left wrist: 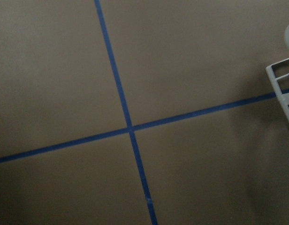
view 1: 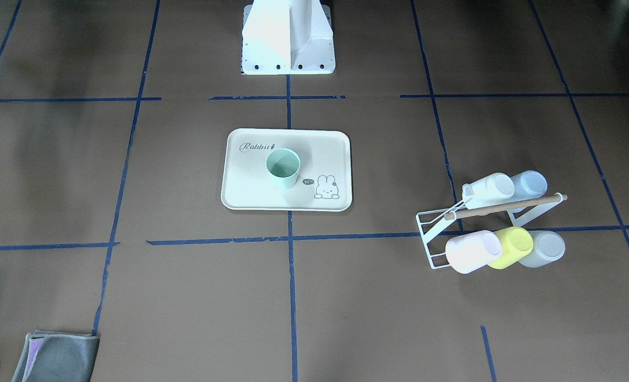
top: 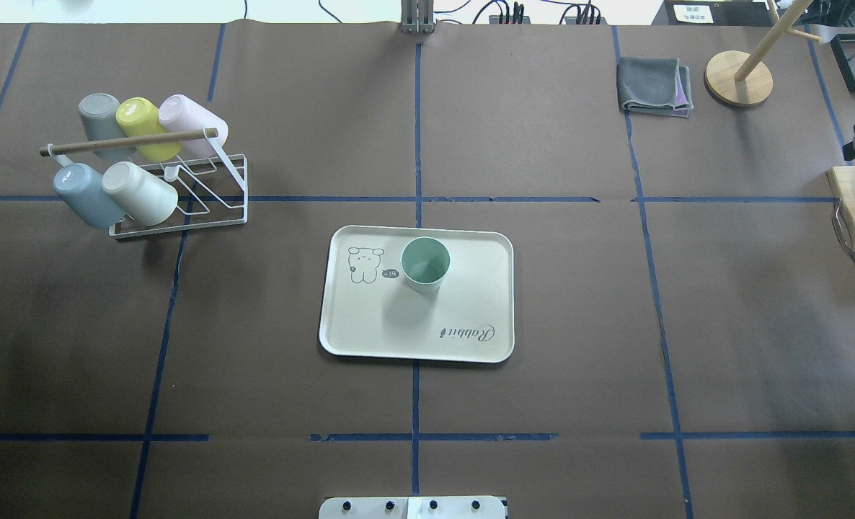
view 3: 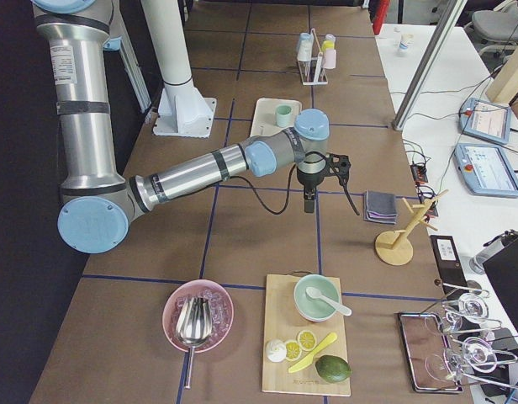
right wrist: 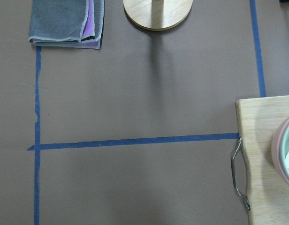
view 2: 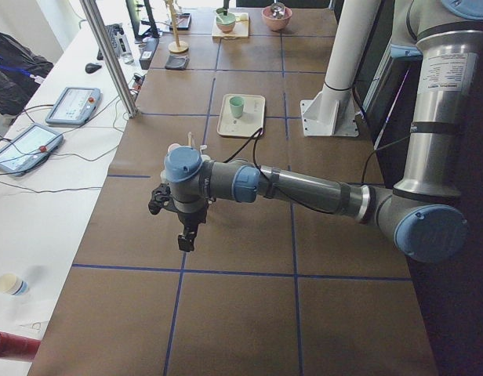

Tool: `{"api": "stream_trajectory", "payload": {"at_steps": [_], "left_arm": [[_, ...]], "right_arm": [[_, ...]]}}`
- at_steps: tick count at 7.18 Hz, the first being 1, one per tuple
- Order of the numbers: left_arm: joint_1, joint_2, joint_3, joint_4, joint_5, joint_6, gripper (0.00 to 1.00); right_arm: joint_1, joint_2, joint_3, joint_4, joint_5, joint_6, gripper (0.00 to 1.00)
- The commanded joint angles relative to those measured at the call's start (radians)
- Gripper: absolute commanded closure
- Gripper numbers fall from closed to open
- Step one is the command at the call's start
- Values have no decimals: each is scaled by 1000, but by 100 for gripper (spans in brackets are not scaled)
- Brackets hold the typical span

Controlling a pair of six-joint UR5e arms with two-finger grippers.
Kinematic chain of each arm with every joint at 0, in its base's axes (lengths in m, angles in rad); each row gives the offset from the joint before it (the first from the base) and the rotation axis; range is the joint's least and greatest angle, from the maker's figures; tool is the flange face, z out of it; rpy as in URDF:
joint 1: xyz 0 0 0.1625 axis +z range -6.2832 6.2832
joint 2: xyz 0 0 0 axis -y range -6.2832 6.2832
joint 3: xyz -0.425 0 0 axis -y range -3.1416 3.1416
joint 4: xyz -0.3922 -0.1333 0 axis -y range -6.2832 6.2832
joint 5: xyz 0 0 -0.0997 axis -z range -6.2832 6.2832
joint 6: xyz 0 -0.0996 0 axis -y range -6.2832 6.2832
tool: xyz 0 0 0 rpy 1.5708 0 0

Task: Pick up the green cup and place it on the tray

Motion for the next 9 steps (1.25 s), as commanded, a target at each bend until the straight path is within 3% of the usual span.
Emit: {"api": "stream_trajectory", "payload": {"at_steps": [1, 2, 3, 5, 7, 9], "left_arm": [[-2, 17, 8, 22, -1, 6, 0], [-5, 12, 5, 79, -4, 12, 0], [-18, 15, 7, 84, -4, 26, 0], [-87, 9, 75, 142, -9, 155, 0], [-87, -3, 132, 133, -35, 152, 0], [-87, 35, 129, 121, -47, 146, 0]], "right_arm": [[153, -21, -129, -2, 65, -286, 0], [196, -67, -180, 6, 83, -432, 0], [212, -73, -189, 0, 90, -467, 0], [228, -82, -225, 9, 102, -490, 0], [273, -99, -249, 15, 179, -507, 0], [276, -110, -251, 18, 170, -496, 0]]}}
